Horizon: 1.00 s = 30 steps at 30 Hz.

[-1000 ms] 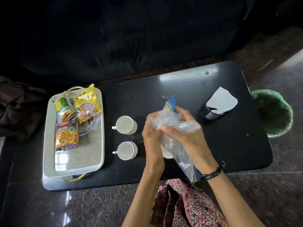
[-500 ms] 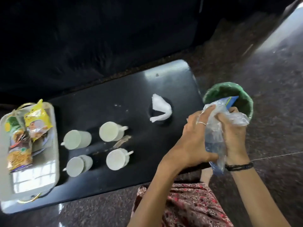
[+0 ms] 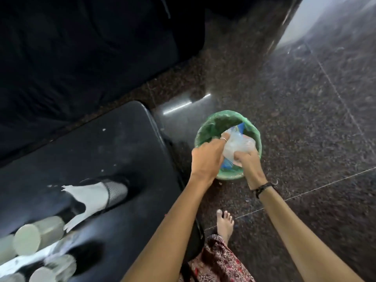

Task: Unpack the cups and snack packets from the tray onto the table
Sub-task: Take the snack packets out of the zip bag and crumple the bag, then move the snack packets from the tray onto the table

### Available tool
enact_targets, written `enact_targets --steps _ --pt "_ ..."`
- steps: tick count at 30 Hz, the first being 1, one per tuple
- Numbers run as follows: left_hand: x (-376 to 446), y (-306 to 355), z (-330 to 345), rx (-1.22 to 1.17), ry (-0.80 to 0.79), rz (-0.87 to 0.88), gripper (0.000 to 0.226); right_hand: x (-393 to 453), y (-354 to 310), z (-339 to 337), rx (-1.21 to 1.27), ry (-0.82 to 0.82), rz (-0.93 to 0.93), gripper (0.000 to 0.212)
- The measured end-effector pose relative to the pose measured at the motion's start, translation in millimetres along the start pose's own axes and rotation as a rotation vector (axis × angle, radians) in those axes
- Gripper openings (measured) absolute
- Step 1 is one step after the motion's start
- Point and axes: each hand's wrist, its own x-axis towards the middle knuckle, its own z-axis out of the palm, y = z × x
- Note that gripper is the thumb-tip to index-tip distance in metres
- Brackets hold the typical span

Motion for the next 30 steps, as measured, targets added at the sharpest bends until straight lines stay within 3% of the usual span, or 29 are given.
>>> enact_targets --steps 5,7,9,11,14,18,23,30 --pt "42.4 -20.0 69.0 -0.004 -0.285 0.042 0.077 70.9 65.7 -14.5 -0.329 0.125 -0.129 0.062" --pt "55.6 -26.7 93.9 0.034 -0.497 -0.050 0.085 99.3 96.4 -19.4 -0.634 0.043 -0.053 0.078" --pt "61.1 -29.1 110.3 0.049 -0.669 -0.199 0.083 116.1 116.4 -21.5 -0.879 -0.129 0.139 0.095" --pt "58.1 -26.1 118.0 -0.020 -0.674 -0.295 0.075 120.8 121.0 -19.7 -0.997 -0.169 0.169 0.090" --pt "46.4 -10.2 109.3 -0.369 -0.417 -0.427 0.058 108.9 106.3 -9.3 -0.935 -0.028 -0.035 0.052" --pt "20.5 12.4 69.1 -0.837 -0.098 -0.622 0.040 65.1 61.1 7.4 -0.624 0.094 -0.193 0.012" --pt "-21.1 29.2 -18.3 -1.214 0.338 -0.642 0.019 -16.6 -10.7 34.0 -0.343 0.103 -0.461 0.010" --pt "-114.4 -1.5 -148.4 -1.350 0.764 -0.511 0.018 -153.8 -71.4 131.9 -0.079 0.000 -0.677 0.011"
